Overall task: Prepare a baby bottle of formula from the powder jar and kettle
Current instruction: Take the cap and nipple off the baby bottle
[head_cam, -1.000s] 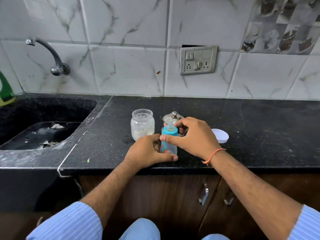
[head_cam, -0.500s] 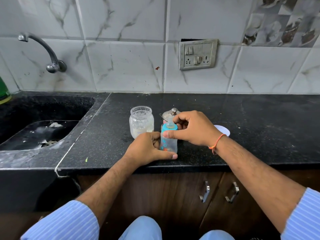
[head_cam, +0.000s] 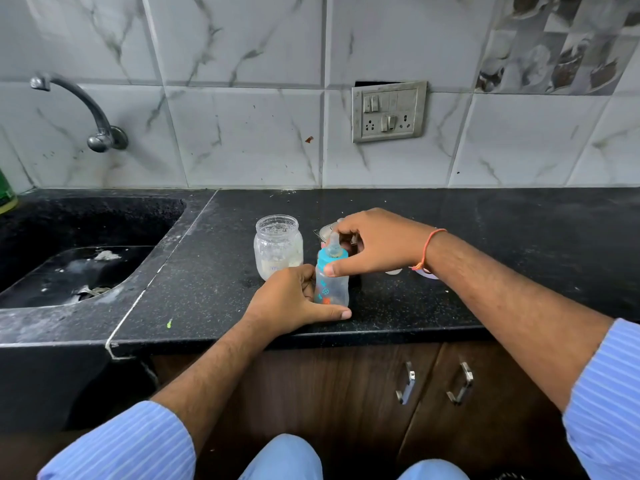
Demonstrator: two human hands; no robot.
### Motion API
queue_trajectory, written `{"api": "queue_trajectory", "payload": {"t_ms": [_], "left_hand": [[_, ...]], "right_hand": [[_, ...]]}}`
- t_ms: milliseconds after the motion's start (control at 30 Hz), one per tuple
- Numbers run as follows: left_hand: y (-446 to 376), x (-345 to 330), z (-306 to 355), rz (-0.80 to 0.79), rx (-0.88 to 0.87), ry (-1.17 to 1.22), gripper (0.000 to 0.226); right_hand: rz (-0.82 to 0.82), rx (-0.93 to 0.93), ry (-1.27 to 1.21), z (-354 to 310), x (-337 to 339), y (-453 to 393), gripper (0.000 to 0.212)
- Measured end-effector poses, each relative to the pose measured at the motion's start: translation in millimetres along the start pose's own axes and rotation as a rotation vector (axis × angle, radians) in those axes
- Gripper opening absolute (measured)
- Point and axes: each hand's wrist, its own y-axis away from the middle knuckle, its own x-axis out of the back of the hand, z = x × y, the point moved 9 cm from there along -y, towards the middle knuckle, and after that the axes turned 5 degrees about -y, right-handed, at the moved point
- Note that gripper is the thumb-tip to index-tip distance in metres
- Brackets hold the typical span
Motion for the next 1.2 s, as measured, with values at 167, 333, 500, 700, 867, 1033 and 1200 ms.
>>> {"api": "queue_trajectory", "payload": {"t_ms": [167,333,500,700,867,1033,1200], "left_hand": [[2.0,1.1,1.1,0.003,0.006,-0.038,0.085],[2.9,1.7,2.4,-0.004,0.026,-0.044,0.082],[3.5,2.2,4.7,-0.011,0.023,-0.056,0.078],[4.1,2.5,4.4,-0.008,0.024,-0.070,0.077],[4.4,2.2,3.3,-0.010,0.035,-0.075,0.084],[4.7,3.0,4.4,-0.016,0.016,-0.041,0.076],[6.7,2.0,10.5,-0.072,-0.038,-0.005,0.055]], "right_hand": [[0.020,-0.092,0.300,-6.5,5.3,-8.1,0.062],[-0.102,-0.035,0.253,-17.8,5.8,-14.3,0.048],[-0.240,0.001,0.249,-25.6,5.6,-17.5,0.043],[-0.193,-0.038,0.325,-24.1,7.7,-20.5,0.058],[-0.200,-0.025,0.336,-23.6,6.5,-23.5,0.048],[-0.243,0.036,0.315,-26.5,6.0,-24.4,0.046],[-0.279,0.048,0.274,-25.9,6.1,-23.0,0.048]]}}
